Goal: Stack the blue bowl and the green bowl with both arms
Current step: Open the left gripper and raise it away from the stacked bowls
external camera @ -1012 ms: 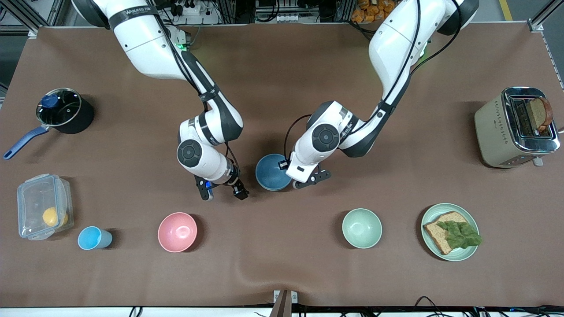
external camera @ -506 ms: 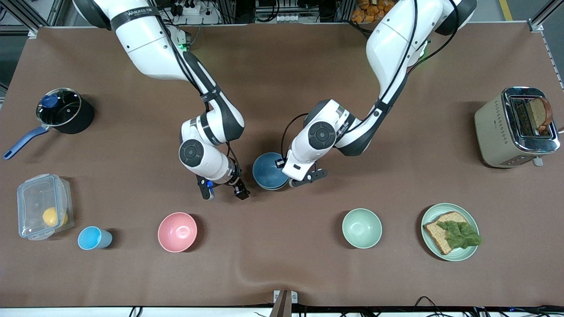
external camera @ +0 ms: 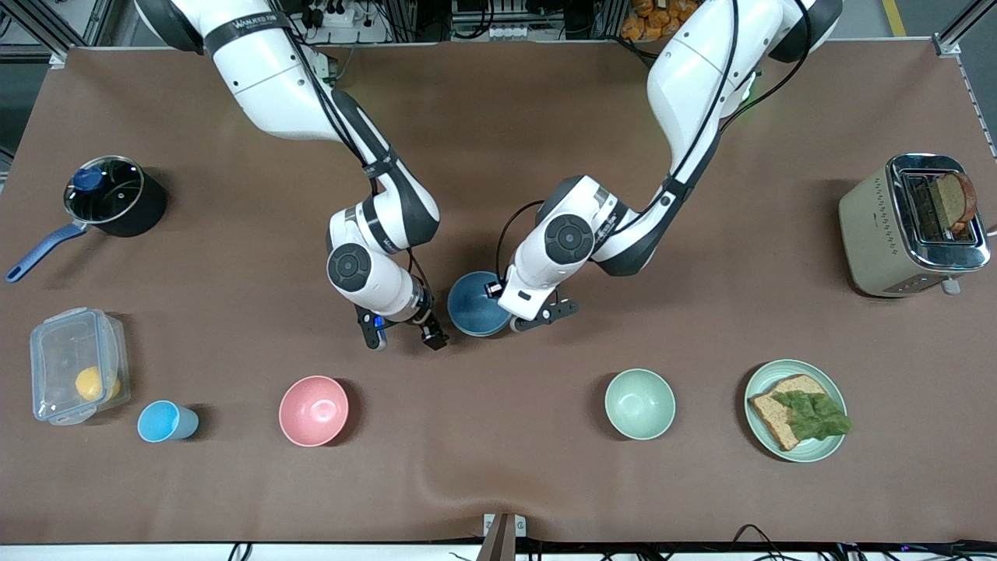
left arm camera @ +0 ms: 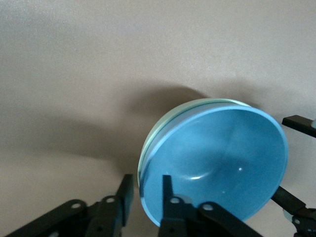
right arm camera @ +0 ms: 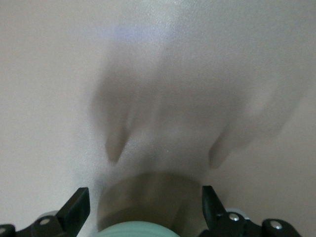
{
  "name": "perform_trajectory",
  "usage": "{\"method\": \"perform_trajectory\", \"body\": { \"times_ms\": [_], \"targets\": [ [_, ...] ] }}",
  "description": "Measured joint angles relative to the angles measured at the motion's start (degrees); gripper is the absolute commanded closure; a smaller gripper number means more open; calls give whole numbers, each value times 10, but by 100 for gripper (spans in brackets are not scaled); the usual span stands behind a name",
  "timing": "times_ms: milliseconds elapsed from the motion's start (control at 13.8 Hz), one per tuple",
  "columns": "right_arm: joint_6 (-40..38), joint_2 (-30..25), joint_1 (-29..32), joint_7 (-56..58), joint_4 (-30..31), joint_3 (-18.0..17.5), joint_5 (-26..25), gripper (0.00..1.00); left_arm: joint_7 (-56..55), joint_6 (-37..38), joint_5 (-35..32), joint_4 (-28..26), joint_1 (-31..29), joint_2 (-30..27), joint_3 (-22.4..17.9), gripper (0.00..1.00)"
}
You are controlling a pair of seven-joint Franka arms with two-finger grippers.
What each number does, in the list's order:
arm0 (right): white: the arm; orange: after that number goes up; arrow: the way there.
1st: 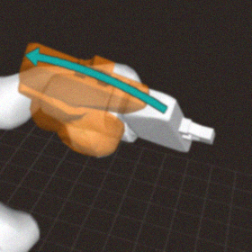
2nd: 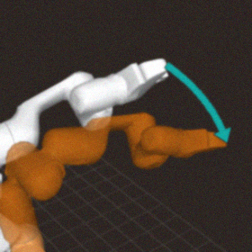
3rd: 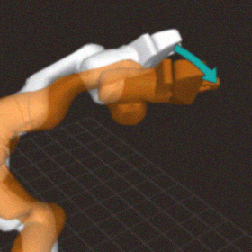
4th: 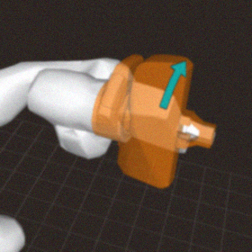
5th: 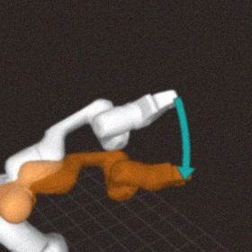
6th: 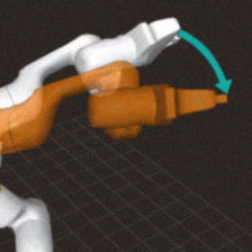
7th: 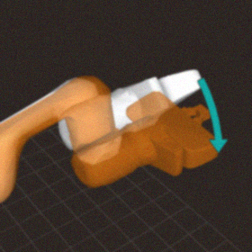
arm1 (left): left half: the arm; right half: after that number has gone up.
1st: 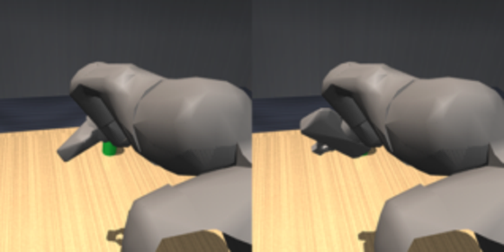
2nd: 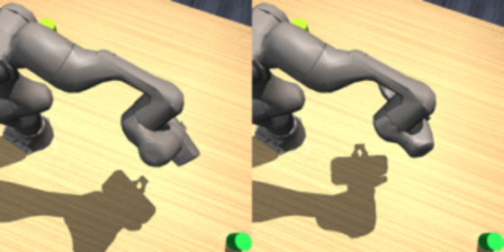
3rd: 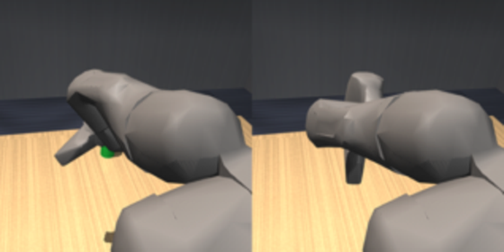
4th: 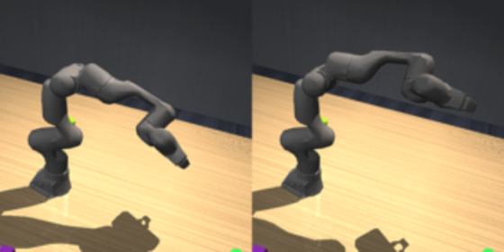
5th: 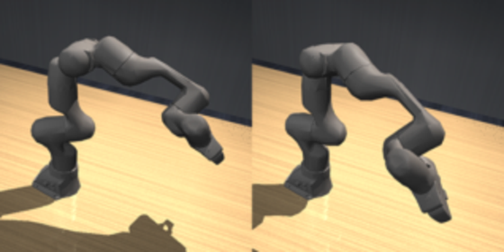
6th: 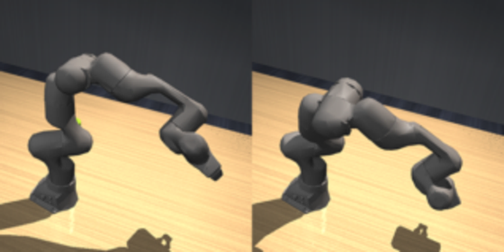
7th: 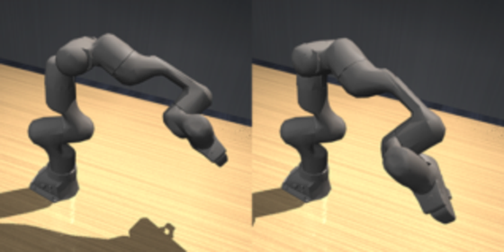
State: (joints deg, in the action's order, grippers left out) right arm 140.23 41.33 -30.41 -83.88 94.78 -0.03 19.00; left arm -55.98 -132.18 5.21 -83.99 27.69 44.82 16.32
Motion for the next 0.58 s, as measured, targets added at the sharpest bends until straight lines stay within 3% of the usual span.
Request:
{"method": "perform_trajectory", "body": {
  "times_ms": [289,578],
  "targets": [
    [0,-1,0,0,-19,1,0,0,-1,7,0,12,-7,-17,-4,0],
    [-1,-1,-8,0,-25,0,-2,0,-2,150,-63,25,-68,-129,-20,0]
  ]
}}
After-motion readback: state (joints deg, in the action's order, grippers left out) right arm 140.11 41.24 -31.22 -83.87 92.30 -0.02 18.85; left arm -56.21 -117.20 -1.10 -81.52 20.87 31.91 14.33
